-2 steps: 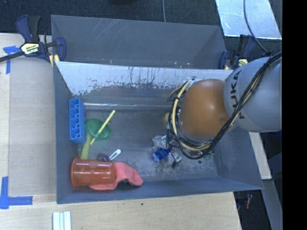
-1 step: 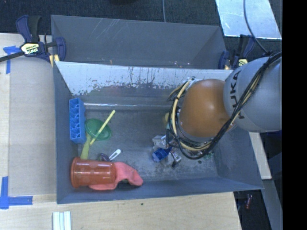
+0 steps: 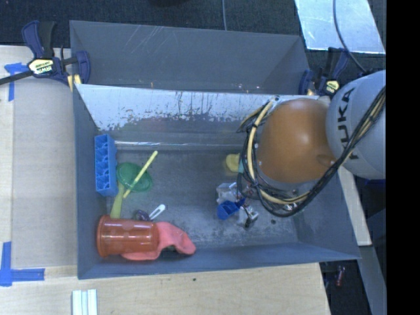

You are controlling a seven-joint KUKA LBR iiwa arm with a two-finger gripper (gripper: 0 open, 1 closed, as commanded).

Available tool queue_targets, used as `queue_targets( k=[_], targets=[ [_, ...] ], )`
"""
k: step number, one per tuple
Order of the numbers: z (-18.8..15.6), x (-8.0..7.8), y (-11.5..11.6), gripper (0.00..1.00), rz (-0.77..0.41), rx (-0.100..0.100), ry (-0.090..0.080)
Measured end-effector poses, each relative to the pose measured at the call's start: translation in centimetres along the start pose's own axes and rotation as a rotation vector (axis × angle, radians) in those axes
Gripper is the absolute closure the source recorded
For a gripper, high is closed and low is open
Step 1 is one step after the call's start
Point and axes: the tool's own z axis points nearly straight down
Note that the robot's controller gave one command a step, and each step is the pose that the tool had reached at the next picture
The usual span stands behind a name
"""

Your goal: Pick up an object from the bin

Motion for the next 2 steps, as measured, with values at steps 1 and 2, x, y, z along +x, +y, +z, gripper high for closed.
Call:
queue_targets(
  k=[1,2],
  targets=[
    [-6.2,-0.2,-1.3,1.00,-0.002,0.004,-0.008],
    [-11.0,-1.3,-1.3,1.00,-0.048,0.000,-0.001]
  ],
)
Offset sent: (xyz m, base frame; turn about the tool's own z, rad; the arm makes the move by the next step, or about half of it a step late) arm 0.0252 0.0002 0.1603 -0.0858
